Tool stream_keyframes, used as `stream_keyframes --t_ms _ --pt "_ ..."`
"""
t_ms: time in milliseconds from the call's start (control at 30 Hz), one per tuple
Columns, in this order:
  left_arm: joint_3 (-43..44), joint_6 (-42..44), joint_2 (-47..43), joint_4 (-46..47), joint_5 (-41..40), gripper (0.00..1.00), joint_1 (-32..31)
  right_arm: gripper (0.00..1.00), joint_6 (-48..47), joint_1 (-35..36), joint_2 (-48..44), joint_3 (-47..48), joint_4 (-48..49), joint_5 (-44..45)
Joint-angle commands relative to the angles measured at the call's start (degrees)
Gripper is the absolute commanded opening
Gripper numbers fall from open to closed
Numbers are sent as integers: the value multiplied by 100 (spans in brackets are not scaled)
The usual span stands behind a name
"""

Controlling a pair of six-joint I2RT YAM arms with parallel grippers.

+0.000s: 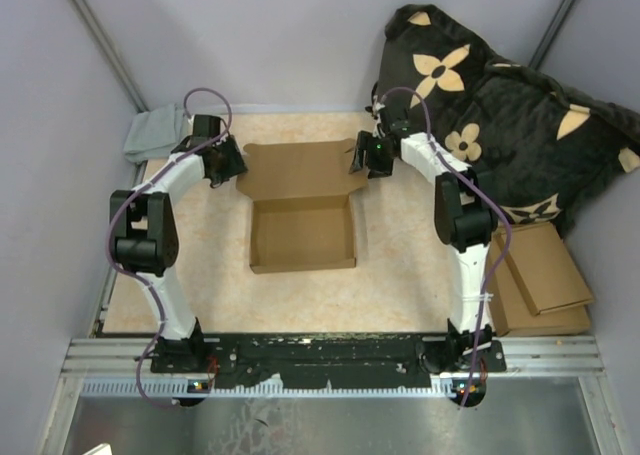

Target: Fold the paper box

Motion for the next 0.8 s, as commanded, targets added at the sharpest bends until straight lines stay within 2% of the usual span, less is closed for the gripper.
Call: stream_keyframes --t_ms 0,100,233,367,567,767 --pt "241 49 128 9 343 62 32 54 -50 -34 193 363 149 -862" --pt "234 42 148 47 576 59 35 38 -66 -23 184 341 215 -947" --pt "227 7 164 115 900 51 33 25 -171 -2 68 340 176 -833" --pt "149 -25 123 229 1141 47 17 21 -369 70 -63 396 25 -580" --pt "163 -30 206 238 1229 45 9 20 -580 253 -115 719 -346 -186" --pt "367 80 432 -64 1171 37 -17 18 -780 494 -44 1172 -813 433"
